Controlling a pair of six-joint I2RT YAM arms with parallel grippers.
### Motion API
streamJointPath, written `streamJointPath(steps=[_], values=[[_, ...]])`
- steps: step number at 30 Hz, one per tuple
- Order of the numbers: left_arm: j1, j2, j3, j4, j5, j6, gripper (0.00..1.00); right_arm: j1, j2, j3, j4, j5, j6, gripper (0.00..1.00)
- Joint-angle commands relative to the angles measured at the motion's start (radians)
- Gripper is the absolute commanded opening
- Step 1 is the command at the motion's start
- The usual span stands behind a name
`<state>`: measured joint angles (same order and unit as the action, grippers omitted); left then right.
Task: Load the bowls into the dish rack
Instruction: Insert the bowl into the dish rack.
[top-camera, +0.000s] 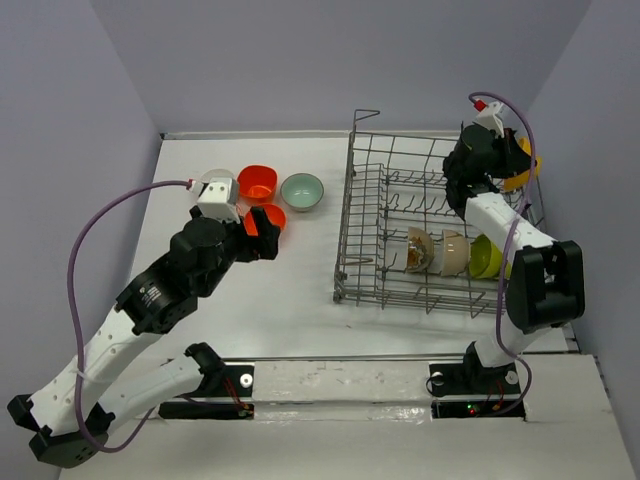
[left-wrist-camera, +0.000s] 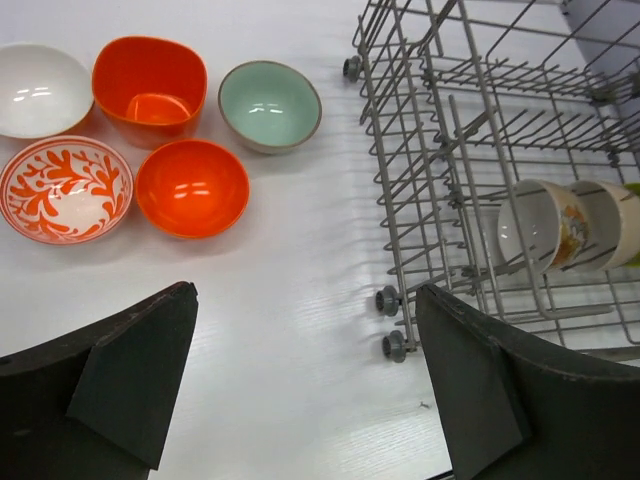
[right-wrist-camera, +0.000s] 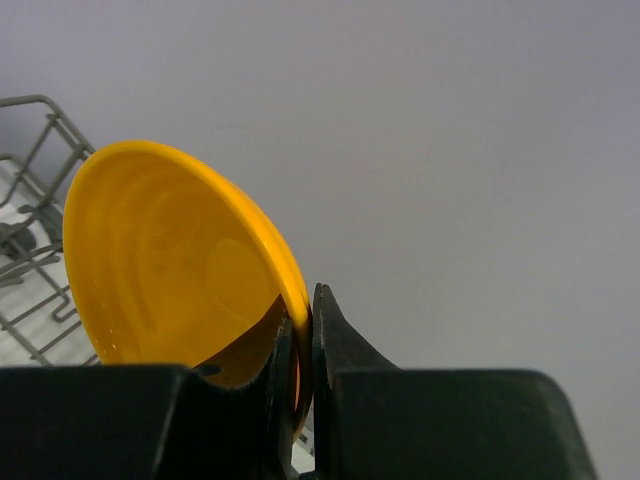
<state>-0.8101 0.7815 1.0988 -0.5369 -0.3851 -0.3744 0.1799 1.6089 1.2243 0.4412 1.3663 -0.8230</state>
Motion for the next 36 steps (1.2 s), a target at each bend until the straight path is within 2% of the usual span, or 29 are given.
streamJointPath(steps=[1, 8, 21, 36], values=[[0.035, -0.010, -0.060, 0.072, 0.070, 0.063, 0.99, -0.005, 0.037, -0.020, 0.565, 0.017, -0.401, 0.01], [0.035, -0.054, -0.102, 0.106, 0.032, 0.039, 0.99, -0.026, 0.082, -0.023, 0.620, -0.018, -0.490, 0.01], [0.058, -0.045, -0.185, 0.186, 0.075, 0.032, 0.99, -0.094, 0.149, -0.124, 0.646, -0.088, -0.439, 0.01], [0.057, -0.067, -0.217, 0.183, 0.048, 0.038, 0.99, -0.103, 0.322, -0.120, 0.740, -0.092, -0.470, 0.01]])
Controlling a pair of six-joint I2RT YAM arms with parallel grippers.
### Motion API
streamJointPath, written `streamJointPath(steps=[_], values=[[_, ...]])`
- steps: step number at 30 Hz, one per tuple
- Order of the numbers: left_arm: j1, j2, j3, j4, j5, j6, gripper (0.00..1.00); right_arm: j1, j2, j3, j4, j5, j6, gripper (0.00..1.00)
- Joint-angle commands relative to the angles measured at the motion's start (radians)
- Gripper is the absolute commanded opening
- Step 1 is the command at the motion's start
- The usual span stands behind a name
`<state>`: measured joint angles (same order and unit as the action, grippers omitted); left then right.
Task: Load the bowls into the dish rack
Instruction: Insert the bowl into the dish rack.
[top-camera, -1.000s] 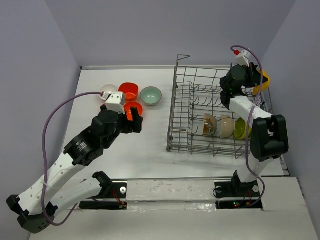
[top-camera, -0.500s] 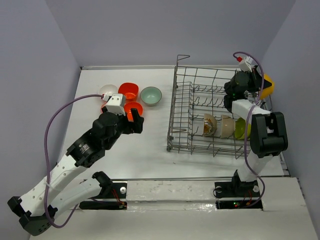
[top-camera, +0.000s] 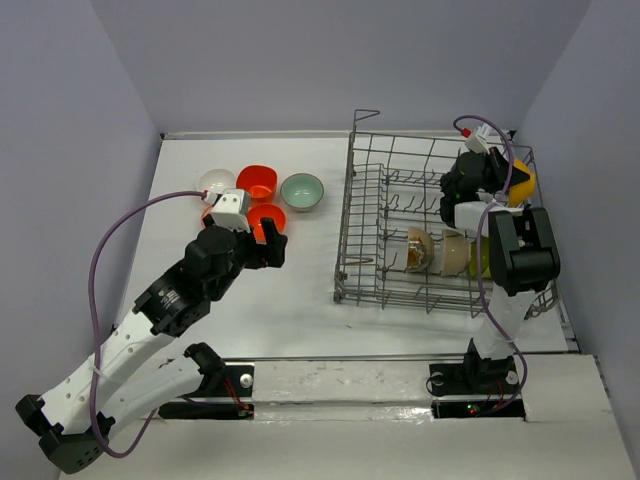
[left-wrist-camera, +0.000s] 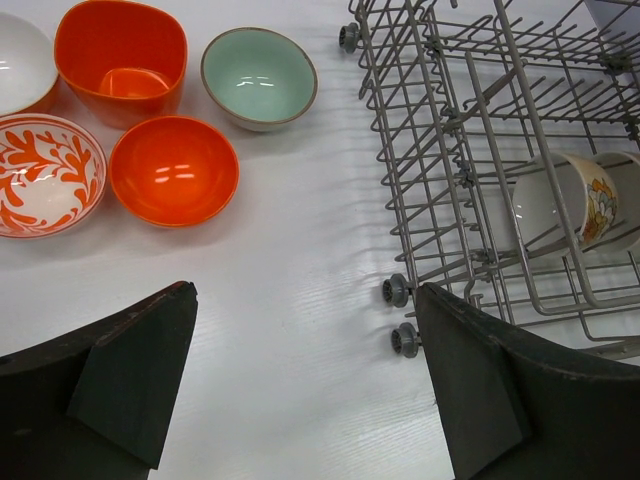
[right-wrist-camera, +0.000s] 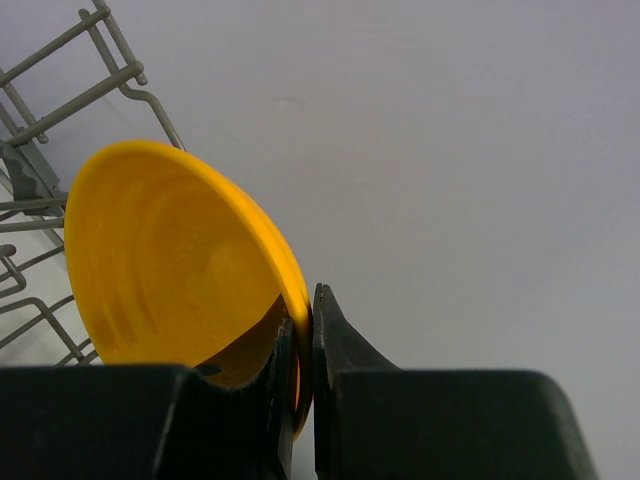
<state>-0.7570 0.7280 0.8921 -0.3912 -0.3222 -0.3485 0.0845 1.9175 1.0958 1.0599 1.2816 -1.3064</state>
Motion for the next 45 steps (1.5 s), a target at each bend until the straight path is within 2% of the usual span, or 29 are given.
streamJointPath(steps=[1, 6, 11, 16, 21, 35, 37, 45], values=[[0.004, -0.012, -0.010, 0.038, -0.017, 0.014, 0.99, -0.008, 0.020, 0.007, 0.120, -0.005, 0.016, 0.01], [0.004, -0.009, -0.009, 0.038, -0.015, 0.013, 0.99, -0.008, 0.020, 0.003, 0.062, -0.007, 0.076, 0.01], [0.007, -0.006, -0.013, 0.037, -0.017, 0.013, 0.99, -0.008, -0.012, -0.008, 0.104, 0.002, 0.068, 0.01], [0.008, -0.009, -0.013, 0.038, -0.012, 0.014, 0.99, -0.008, -0.087, -0.022, -0.085, -0.024, 0.200, 0.01], [0.008, -0.012, -0.016, 0.037, -0.011, 0.016, 0.99, 0.003, -0.127, -0.053, -0.112, -0.037, 0.223, 0.01], [0.007, -0.021, -0.024, 0.037, -0.002, 0.017, 0.99, 0.014, -0.069, -0.024, -0.199, -0.039, 0.246, 0.01], [0.007, -0.019, -0.024, 0.037, -0.003, 0.017, 0.99, 0.014, -0.049, -0.020, -0.198, -0.036, 0.243, 0.02], [0.010, -0.013, -0.024, 0.038, -0.002, 0.017, 0.99, 0.014, -0.017, -0.008, -0.199, -0.021, 0.256, 0.19]])
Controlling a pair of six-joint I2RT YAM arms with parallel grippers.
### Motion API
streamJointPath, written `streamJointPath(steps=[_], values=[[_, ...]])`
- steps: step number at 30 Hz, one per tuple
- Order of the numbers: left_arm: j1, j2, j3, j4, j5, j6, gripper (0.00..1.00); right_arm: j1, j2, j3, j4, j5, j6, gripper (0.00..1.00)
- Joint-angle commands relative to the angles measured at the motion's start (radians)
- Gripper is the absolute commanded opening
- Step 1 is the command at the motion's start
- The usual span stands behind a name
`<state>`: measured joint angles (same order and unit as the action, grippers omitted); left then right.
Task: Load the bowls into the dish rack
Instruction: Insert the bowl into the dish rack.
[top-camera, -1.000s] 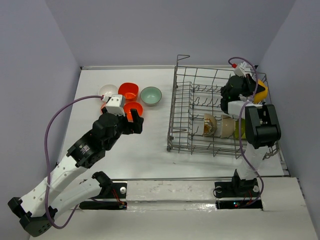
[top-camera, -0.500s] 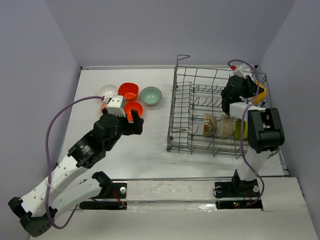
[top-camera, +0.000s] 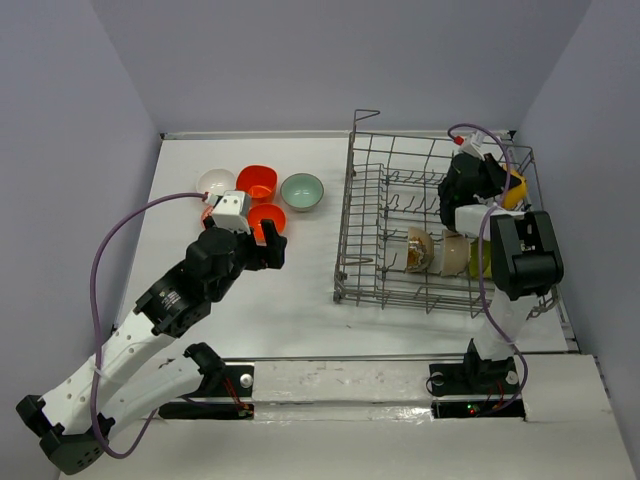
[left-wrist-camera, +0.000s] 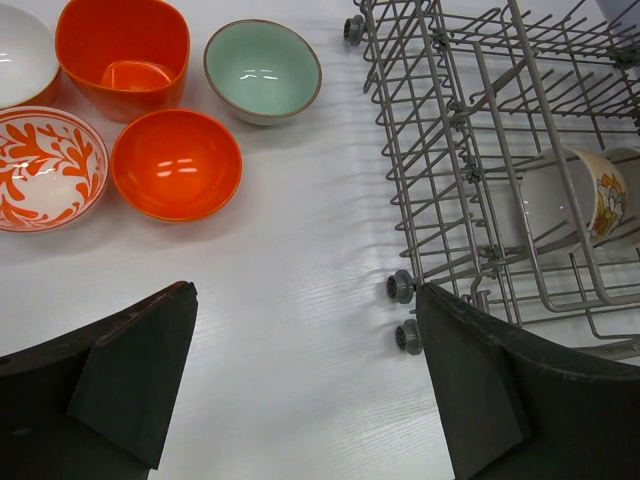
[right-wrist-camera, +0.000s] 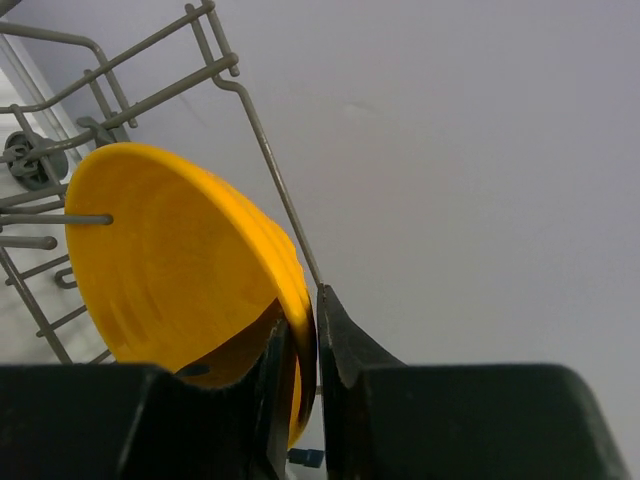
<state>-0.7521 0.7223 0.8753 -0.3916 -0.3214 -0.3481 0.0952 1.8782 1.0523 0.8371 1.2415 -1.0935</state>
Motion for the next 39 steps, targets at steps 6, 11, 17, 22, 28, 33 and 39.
streamJointPath(steps=[6, 11, 17, 22, 28, 33, 39], values=[[0.007, 0.000, -0.007, 0.040, 0.004, 0.020, 0.99, 0.003, 0.029, 0.063, -0.012, 0.049, 0.064, 0.37], [0.011, 0.002, -0.009, 0.039, 0.005, 0.018, 0.99, 0.003, -0.020, 0.097, -0.205, 0.059, 0.194, 0.54], [0.019, 0.008, -0.010, 0.042, 0.010, 0.020, 0.99, 0.003, -0.091, 0.136, -0.444, 0.072, 0.375, 0.66], [0.045, 0.023, -0.012, 0.043, 0.013, 0.020, 0.99, 0.003, -0.197, 0.233, -0.882, -0.032, 0.735, 0.71], [0.106, 0.068, -0.010, 0.045, 0.021, 0.018, 0.99, 0.003, -0.332, 0.327, -1.203, -0.246, 1.061, 0.75], [0.154, 0.100, -0.015, 0.048, 0.041, 0.015, 0.99, 0.003, -0.406, 0.321, -1.227, -0.300, 1.092, 0.79], [0.191, 0.108, -0.018, 0.046, -0.004, 0.003, 0.99, 0.003, -0.373, 0.440, -1.392, -0.377, 1.254, 0.78]])
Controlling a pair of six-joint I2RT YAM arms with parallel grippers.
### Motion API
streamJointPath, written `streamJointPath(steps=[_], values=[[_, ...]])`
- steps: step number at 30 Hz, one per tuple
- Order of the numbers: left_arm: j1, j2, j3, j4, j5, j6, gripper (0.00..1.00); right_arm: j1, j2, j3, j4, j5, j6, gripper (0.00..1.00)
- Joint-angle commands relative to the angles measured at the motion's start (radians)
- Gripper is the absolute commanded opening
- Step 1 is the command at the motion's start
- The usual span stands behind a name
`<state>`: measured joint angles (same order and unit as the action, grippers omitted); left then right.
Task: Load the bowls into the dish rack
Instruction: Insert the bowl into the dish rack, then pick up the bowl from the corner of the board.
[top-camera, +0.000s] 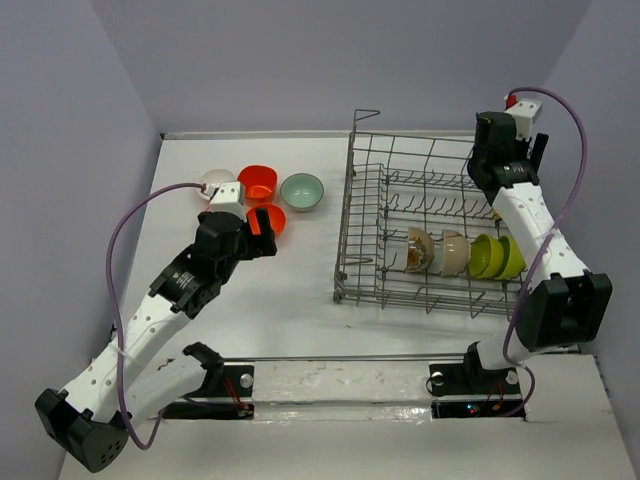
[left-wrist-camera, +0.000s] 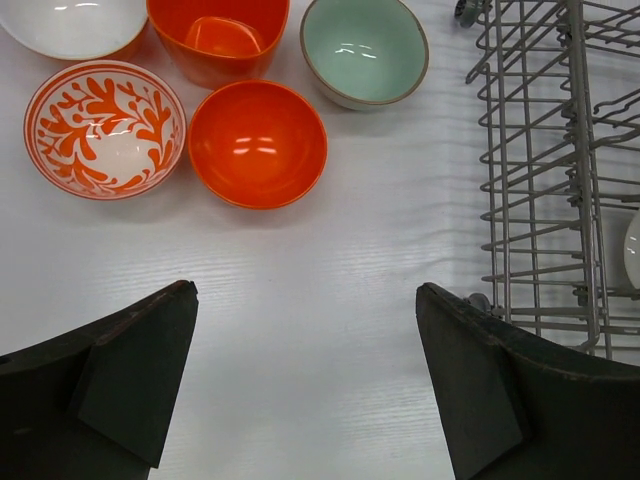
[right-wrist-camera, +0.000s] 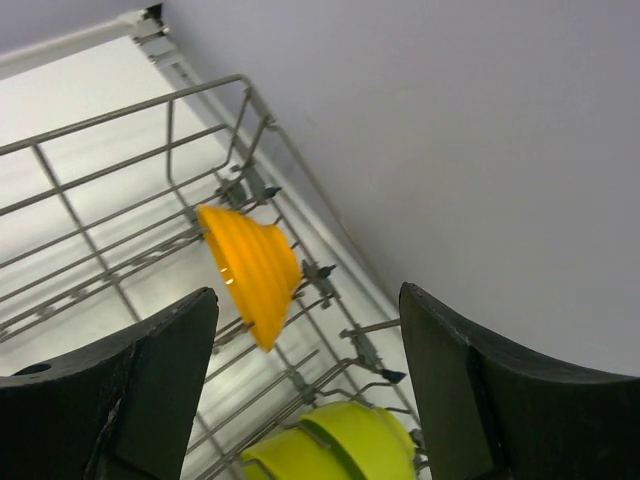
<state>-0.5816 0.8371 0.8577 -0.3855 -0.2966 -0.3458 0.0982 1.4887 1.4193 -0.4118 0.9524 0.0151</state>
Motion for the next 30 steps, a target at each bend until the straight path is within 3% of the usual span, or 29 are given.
streamJointPath(steps=[1, 4, 5, 9, 15, 22, 30], values=[[0.040, 0.006, 0.001, 0.031, -0.047, -0.008, 0.99, 0.000, -0.007, 0.111, -0.195, -0.118, 0.181, 0.78], [0.106, 0.055, 0.009, 0.019, -0.035, -0.036, 0.99, 0.000, -0.103, 0.167, -0.283, -0.351, 0.264, 0.78], [0.127, 0.071, 0.010, 0.022, -0.020, -0.047, 0.99, 0.000, -0.137, 0.165, -0.292, -0.353, 0.282, 0.79], [0.241, 0.166, 0.050, 0.022, 0.027, -0.094, 0.99, 0.000, -0.307, 0.086, -0.303, -0.729, 0.344, 0.79], [0.417, 0.231, 0.057, 0.042, 0.066, -0.168, 0.99, 0.000, -0.493, -0.060, -0.305, -1.004, 0.407, 0.77], [0.505, 0.273, -0.008, 0.092, 0.044, -0.320, 0.98, 0.009, -0.614, -0.131, -0.297, -1.121, 0.445, 0.74], [0.571, 0.417, 0.004, 0.140, 0.054, -0.407, 0.93, 0.038, -0.654, -0.134, -0.305, -1.136, 0.445, 0.66]])
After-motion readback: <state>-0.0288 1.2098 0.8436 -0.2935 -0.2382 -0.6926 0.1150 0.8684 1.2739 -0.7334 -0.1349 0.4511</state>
